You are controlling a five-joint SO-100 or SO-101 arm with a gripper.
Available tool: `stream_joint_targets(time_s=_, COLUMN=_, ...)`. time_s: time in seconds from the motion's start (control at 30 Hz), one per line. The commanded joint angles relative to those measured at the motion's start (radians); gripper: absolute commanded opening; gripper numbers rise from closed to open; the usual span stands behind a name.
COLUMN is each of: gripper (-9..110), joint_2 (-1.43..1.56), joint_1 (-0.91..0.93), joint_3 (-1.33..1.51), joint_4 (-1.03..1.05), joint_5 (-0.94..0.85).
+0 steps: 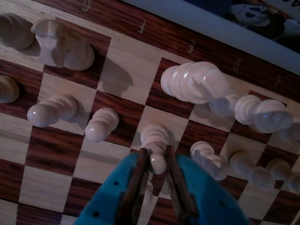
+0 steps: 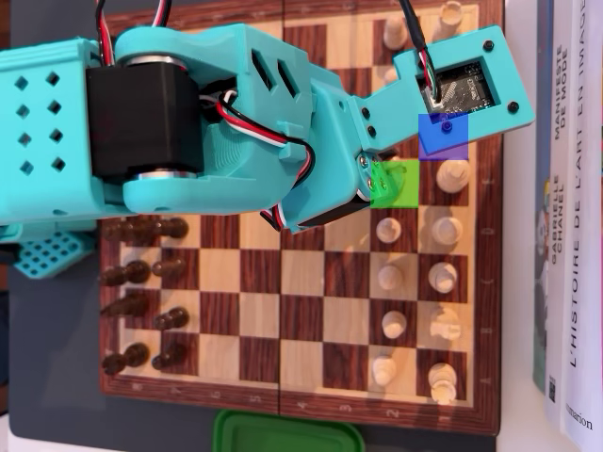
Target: Play chess
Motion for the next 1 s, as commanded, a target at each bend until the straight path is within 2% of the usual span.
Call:
stream_joint_targets(time_s=0.0, gripper=5, joint_2=0.063, joint_1=0.012, joint_3=-0.014, joint_4=-0.003, joint_5=0.005)
stream_joint_targets(time_s=0.97, gripper=12, joint_2=0.064, joint_1=0.012, joint_3=-0.009, joint_4=-0.002, joint_5=0.006)
